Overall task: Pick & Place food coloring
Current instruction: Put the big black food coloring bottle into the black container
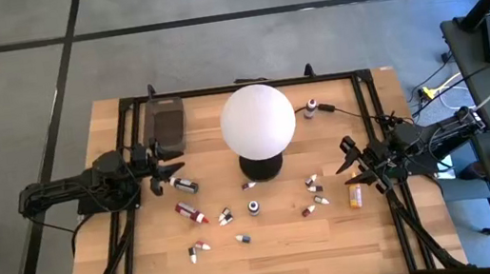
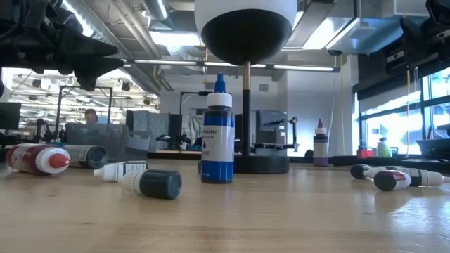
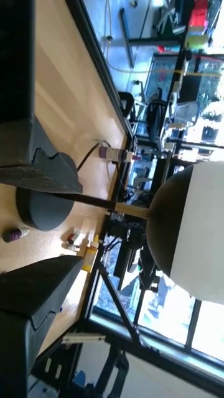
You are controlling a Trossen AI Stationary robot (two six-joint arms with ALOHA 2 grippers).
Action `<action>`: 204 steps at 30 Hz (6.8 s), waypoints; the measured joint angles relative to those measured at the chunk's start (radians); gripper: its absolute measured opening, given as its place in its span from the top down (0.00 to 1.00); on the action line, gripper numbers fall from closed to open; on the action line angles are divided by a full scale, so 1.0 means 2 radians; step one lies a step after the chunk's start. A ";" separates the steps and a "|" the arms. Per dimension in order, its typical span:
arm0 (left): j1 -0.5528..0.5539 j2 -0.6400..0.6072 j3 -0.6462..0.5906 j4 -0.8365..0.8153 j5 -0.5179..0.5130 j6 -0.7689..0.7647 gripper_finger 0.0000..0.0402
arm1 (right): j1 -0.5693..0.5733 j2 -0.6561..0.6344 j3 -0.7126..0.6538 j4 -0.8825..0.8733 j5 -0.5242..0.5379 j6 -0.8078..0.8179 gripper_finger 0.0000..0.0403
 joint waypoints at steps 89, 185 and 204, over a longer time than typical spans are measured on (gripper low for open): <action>-0.033 0.542 0.407 -0.521 -0.033 0.012 0.63 | 0.000 0.003 0.000 -0.039 0.193 -0.080 0.57; -0.052 0.739 0.376 -0.545 -0.026 0.105 0.44 | 0.000 0.003 0.000 -0.039 0.193 -0.094 0.57; -0.069 0.802 0.377 -0.527 -0.052 0.120 0.59 | 0.000 0.003 0.000 -0.039 0.193 -0.094 0.57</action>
